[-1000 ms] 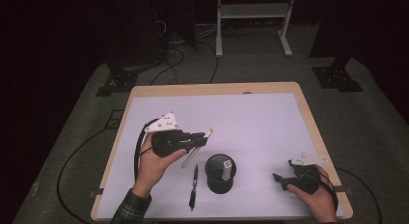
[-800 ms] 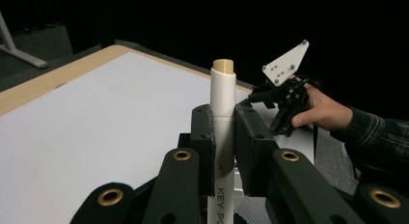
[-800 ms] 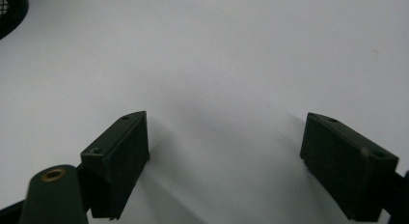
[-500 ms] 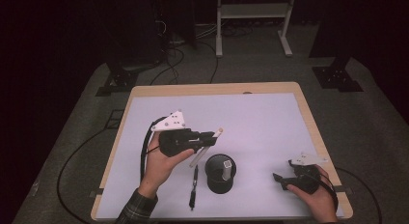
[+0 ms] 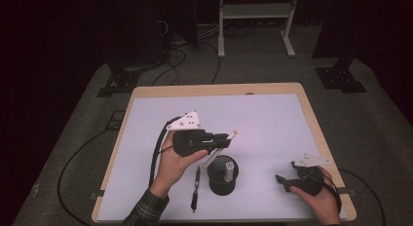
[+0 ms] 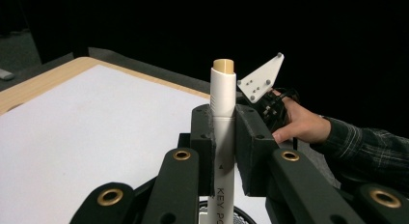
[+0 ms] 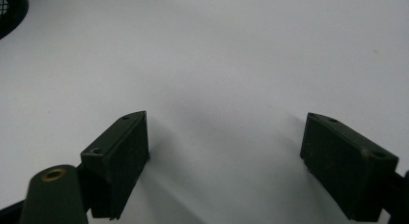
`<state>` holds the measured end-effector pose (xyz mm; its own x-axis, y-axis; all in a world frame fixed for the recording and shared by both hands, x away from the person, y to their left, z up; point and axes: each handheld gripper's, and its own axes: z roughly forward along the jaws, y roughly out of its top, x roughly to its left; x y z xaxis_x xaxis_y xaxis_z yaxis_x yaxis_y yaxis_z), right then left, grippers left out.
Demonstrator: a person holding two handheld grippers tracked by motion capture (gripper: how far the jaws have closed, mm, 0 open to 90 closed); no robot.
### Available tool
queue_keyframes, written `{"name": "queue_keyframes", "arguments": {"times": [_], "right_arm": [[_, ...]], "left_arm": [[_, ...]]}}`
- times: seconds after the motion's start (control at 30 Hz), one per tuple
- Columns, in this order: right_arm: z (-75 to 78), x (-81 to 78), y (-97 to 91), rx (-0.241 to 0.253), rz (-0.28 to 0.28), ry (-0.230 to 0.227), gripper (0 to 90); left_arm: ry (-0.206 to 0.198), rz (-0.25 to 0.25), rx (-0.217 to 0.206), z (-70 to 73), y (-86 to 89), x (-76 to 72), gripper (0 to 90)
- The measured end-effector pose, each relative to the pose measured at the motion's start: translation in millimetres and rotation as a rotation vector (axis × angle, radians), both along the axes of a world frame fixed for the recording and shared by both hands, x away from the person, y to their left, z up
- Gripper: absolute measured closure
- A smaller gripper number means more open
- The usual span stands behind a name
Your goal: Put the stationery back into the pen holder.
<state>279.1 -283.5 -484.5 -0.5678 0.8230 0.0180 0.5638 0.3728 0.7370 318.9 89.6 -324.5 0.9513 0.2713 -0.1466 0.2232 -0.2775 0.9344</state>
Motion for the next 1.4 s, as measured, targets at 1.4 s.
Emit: {"name": "queue_keyframes", "arguments": {"times": [1.4], "right_arm": [[-0.1,0.0,0.0,-0.001,0.0,-0.002,16.3]], "left_arm": [[0.051,-0.007,0.046,-30.1,-18.1,13.6,78.4]]}}
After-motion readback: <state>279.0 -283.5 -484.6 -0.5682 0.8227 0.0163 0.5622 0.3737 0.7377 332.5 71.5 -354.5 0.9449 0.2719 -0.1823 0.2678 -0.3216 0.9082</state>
